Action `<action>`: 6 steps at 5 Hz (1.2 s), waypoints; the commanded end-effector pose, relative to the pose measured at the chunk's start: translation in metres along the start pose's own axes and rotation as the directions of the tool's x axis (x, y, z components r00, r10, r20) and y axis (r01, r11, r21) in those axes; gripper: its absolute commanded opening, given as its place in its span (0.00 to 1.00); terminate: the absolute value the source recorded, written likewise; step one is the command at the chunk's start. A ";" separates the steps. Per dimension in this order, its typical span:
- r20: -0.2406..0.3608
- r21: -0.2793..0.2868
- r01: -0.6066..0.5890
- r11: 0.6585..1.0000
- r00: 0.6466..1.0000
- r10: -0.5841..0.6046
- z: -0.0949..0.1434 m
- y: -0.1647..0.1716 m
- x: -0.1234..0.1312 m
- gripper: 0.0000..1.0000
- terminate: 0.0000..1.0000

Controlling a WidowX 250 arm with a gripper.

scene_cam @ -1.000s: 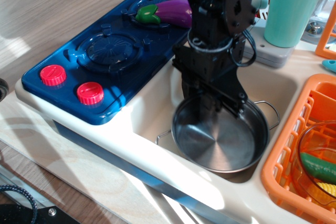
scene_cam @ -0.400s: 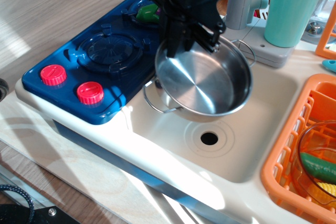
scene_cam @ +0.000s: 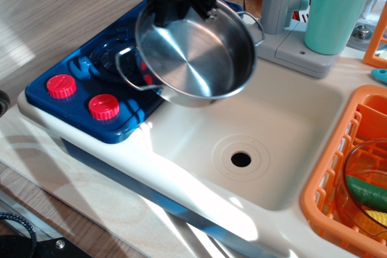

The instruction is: Put pan on stove from sink

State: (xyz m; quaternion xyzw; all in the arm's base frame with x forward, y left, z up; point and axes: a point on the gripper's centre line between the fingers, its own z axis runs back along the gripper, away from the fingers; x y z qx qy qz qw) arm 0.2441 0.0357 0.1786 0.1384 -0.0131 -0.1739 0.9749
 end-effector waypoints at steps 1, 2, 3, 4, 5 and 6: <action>0.080 0.058 0.045 0.997 0.996 -0.050 0.012 0.053 -0.005 0.00 0.00; 0.124 0.081 0.069 0.994 0.989 -0.079 -0.002 0.070 -0.006 0.00 0.00; 0.147 0.026 0.066 0.997 0.987 -0.069 -0.023 0.068 -0.013 1.00 0.00; 0.160 -0.024 0.051 0.998 0.986 -0.046 -0.032 0.059 -0.022 1.00 0.00; 0.187 -0.052 0.063 0.997 0.981 -0.052 -0.039 0.057 -0.027 1.00 0.00; 0.187 -0.052 0.063 0.997 0.981 -0.052 -0.039 0.057 -0.027 1.00 1.00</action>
